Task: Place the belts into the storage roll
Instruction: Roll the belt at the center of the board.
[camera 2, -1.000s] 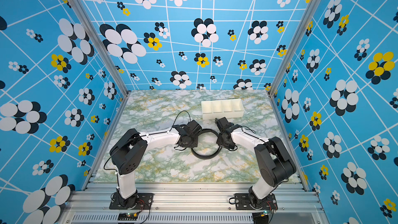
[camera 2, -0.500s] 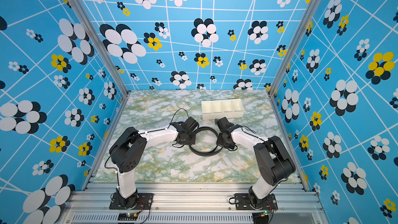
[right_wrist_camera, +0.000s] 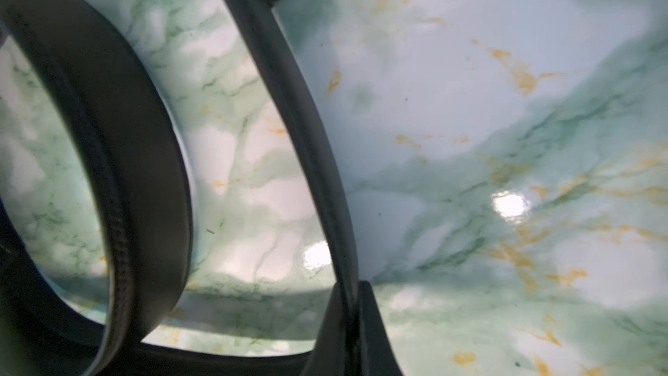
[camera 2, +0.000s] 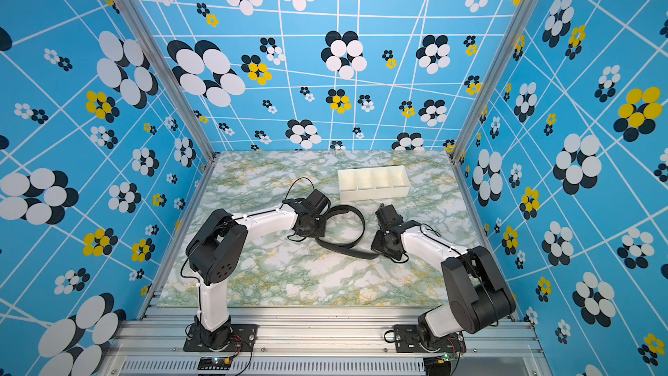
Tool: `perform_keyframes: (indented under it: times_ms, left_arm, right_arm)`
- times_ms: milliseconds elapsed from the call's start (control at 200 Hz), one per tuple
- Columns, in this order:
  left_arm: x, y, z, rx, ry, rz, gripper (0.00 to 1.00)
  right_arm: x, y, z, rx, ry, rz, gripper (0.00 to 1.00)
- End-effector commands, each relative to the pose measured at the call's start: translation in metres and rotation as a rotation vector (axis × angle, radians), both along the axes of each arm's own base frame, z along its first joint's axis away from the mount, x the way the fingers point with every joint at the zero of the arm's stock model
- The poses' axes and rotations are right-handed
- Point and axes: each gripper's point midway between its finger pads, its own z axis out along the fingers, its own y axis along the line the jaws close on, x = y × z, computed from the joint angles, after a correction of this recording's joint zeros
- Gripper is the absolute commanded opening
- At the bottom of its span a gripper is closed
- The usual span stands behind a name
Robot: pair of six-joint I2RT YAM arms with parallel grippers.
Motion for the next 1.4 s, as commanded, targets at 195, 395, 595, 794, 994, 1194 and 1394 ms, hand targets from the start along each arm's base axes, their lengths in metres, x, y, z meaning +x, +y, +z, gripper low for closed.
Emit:
perform_keyframes:
  times_ms: [195,395,595,794,994,1194,1394]
  left_arm:
    - [-0.016,0.057,-0.045,0.234,0.121,-0.020,0.12]
    - [-0.014,0.060,-0.045,0.250,0.124,-0.022,0.12]
    - [-0.015,0.062,-0.047,0.248,0.135,-0.007,0.13]
    - [-0.013,0.061,-0.046,0.240,0.132,0.009,0.18]
    - [-0.012,0.060,-0.045,0.232,0.130,0.009,0.20]
    - [-0.011,0.065,-0.047,0.255,0.135,0.009,0.20]
    - [-0.010,0.072,-0.048,0.272,0.144,0.000,0.20]
  right_arm:
    - [-0.040,-0.055,-0.007,-0.147,0.086,-0.076,0.00]
    - [-0.049,-0.063,-0.007,-0.140,0.086,-0.096,0.00]
    - [-0.053,-0.065,-0.008,-0.133,0.090,-0.097,0.00]
    - [-0.054,-0.065,-0.006,-0.131,0.087,-0.093,0.00]
    - [-0.054,-0.064,-0.005,-0.130,0.083,-0.091,0.00]
    - [-0.056,-0.067,-0.007,-0.138,0.093,-0.090,0.00]
    - [-0.063,-0.077,-0.007,-0.143,0.097,-0.110,0.00]
